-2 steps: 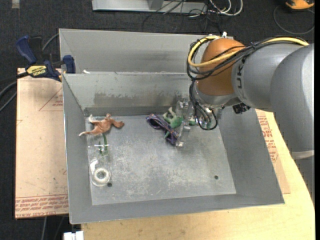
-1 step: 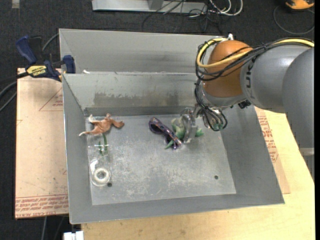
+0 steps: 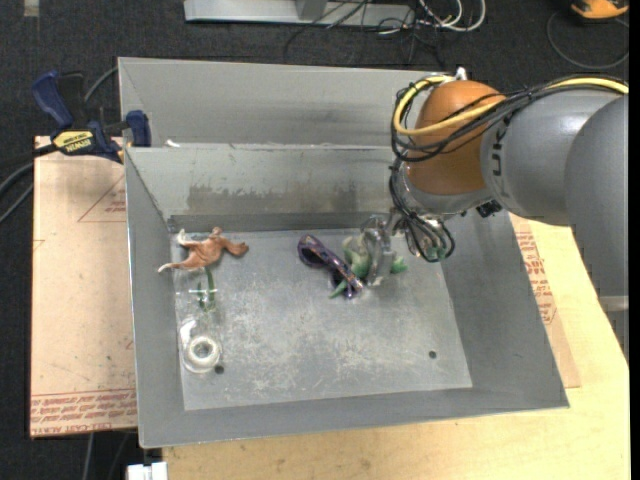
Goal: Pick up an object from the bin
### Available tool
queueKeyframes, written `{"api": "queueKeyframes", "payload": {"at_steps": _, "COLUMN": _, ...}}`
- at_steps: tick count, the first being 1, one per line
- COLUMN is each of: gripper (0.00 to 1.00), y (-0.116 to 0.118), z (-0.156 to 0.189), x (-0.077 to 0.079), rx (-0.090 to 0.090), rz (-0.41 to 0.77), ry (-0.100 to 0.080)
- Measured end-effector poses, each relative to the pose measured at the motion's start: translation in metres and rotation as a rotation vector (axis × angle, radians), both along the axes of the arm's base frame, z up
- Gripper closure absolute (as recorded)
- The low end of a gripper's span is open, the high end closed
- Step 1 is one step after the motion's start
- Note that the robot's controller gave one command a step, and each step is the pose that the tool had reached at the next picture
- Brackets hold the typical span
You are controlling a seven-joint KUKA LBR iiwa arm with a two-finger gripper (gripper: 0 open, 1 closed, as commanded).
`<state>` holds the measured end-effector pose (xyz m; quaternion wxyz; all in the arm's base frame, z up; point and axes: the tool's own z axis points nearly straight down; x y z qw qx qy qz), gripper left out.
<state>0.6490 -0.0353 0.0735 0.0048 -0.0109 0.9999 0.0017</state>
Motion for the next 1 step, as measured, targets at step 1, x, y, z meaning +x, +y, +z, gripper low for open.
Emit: {"api": "queueKeyframes", "payload": {"at_steps": 1, "gripper": 1.00, "y": 0.0001, "z": 0.0062, "x": -0.0028, "rx": 0.000, "rz": 0.000, "ry": 0.008}}
